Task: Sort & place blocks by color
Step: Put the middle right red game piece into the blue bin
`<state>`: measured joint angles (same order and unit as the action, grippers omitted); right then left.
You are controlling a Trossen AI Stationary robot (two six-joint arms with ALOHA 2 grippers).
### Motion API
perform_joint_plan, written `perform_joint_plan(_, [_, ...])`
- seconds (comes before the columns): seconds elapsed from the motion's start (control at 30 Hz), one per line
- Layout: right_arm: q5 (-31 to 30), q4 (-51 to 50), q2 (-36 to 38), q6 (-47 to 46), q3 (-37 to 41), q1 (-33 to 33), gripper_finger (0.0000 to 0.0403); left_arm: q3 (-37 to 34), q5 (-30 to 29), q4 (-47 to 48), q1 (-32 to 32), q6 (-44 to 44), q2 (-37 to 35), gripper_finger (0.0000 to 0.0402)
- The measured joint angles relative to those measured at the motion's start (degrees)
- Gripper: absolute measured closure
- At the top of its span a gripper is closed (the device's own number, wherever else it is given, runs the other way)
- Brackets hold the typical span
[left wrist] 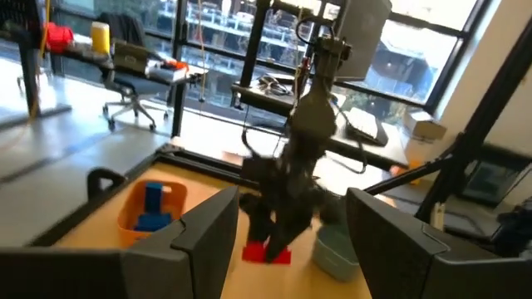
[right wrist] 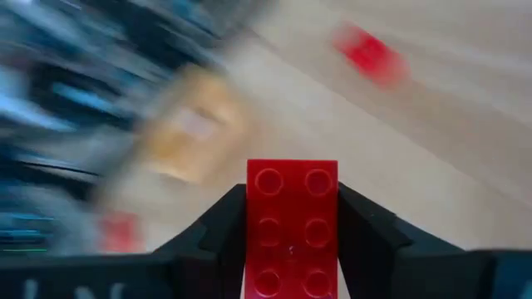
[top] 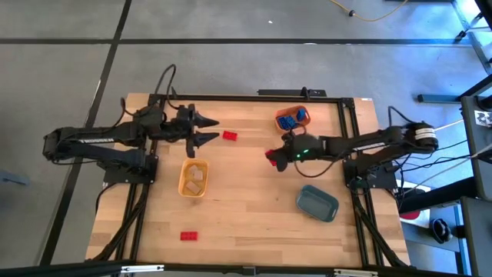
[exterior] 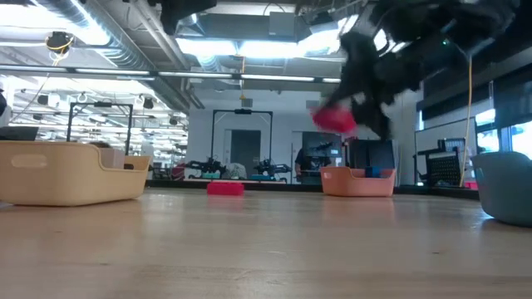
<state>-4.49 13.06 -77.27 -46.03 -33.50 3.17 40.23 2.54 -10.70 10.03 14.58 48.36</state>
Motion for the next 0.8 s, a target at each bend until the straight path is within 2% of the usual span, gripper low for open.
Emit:
perform_joint_plan(0.07, [4.74,15.36,1.3,1.12,4.05,1.3,0.0261,0.0,0.55,-0.67,-0.61,1.7,1.23,0.0188])
perform_joint_plan(0.13, [6.9,27.23,1.66,1.56,6.46,1.77,0.0261,0.0,0.89,-1.61,-1.47,2.98,3.43,0.0188])
perform_joint_plan(0.23, [7.03,36.7,2.16,4.79,6.65,1.81,0.0261,-0.01,0.47,-7.69,-3.2,4.58,7.41,0.0188])
perform_joint_plan(0.33, [8.38,37.53,2.18,9.25,4.31,1.81,0.0261,0.0,-0.42,-14.83,-5.3,4.77,12.46,0.0188])
perform_joint_plan(0.5, [11.11,37.38,2.17,13.19,1.55,1.88,0.0261,-0.02,-3.18,-20.13,-7.76,5.38,18.61,0.0188])
perform_joint_plan(0.8, [12.28,36.78,2.16,13.33,1.27,1.92,0.0261,-0.04,-5.02,-20.8,-9.05,5.89,20.26,0.0188])
